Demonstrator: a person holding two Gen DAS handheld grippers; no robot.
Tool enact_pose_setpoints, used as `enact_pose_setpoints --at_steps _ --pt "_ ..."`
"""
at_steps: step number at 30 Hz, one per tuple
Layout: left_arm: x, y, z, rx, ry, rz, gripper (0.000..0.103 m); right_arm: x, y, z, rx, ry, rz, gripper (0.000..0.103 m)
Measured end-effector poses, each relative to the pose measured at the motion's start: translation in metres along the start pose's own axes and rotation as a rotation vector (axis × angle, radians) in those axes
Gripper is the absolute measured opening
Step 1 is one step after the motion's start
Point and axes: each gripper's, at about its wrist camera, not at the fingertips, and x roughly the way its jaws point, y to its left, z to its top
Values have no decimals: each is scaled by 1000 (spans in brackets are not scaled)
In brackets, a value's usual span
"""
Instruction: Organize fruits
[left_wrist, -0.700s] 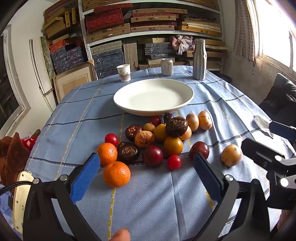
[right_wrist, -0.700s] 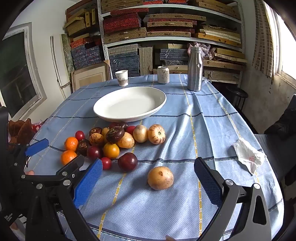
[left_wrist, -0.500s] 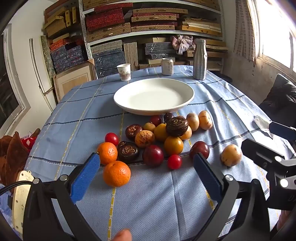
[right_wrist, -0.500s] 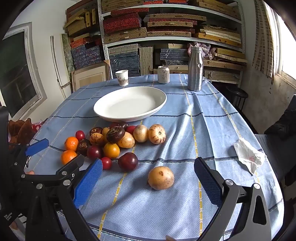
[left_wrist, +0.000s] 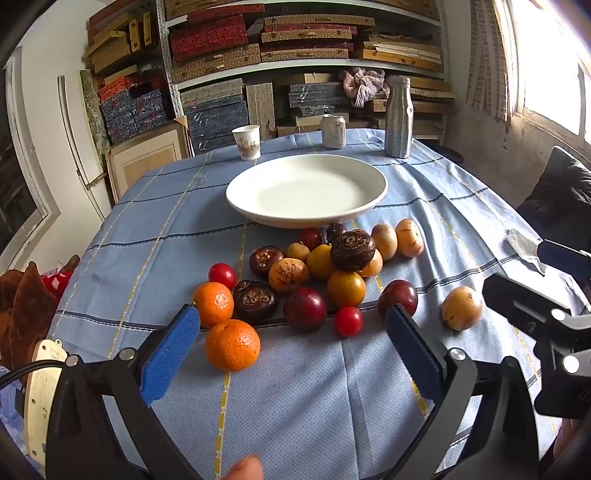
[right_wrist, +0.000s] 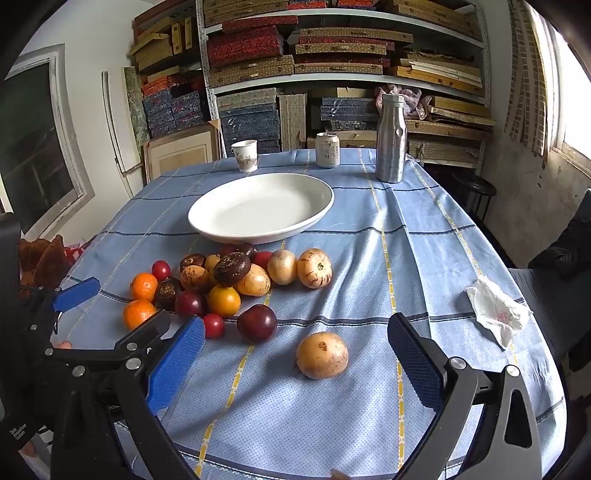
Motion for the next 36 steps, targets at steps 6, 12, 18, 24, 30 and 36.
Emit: enact_pose_setpoints --at_steps 6,12,18,24,30,36 --pt "1 0 -2 1 -1 -1 99 -1 1 0 0 0 1 100" --pt "5 0 -5 -2 -3 1 99 -1 1 0 0 -1 0 100" --pt "2 1 -4 -1 -7 6 99 0 2 1 -1 0 1 100" --pt "2 1 -4 -2 -6 5 99 0 3 1 -1 -1 0 100" --pt "2 0 -4 1 -6 7 99 0 3 1 -2 -1 0 100" --pt "1 0 -4 -1 -8 7 99 -1 3 1 -3 -2 -1 100"
